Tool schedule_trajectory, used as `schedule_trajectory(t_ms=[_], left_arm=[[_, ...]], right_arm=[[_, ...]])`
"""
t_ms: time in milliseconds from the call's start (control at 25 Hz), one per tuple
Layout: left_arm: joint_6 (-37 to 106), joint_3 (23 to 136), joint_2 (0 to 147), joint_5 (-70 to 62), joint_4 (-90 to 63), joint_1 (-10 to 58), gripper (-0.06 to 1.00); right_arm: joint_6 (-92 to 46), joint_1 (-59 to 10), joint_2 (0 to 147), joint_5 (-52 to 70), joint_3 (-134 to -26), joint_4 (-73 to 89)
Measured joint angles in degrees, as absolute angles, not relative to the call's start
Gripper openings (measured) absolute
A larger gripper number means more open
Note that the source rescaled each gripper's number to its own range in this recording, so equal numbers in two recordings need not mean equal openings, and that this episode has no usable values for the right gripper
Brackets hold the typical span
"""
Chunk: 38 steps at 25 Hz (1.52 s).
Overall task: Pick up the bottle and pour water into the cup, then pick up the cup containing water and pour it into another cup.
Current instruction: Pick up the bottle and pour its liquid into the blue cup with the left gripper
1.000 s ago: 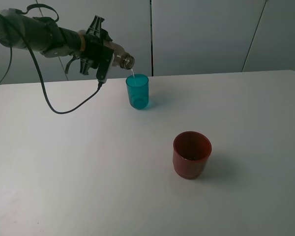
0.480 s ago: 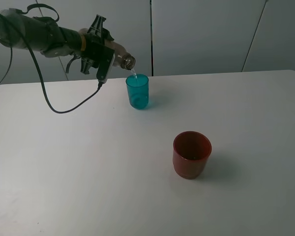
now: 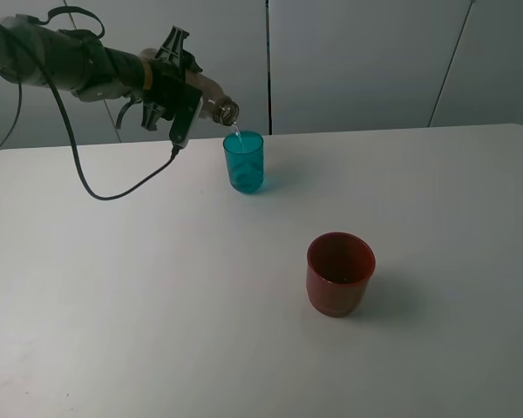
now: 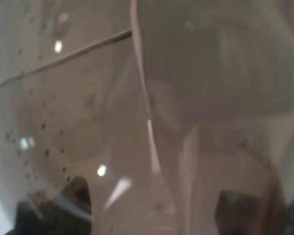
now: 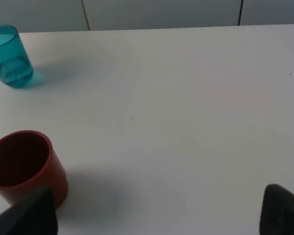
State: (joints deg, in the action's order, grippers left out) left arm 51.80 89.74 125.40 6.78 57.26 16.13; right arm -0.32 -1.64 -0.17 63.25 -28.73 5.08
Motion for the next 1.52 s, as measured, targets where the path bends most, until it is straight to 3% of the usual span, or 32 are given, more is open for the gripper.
schedule_trajectory(t_ms=[1520], left_arm=[[56.1, 89.8, 125.4, 8.7, 56.6, 15.5, 0.01]], right_arm=[[0.0, -1.6, -0.2, 63.3, -28.7, 5.1]])
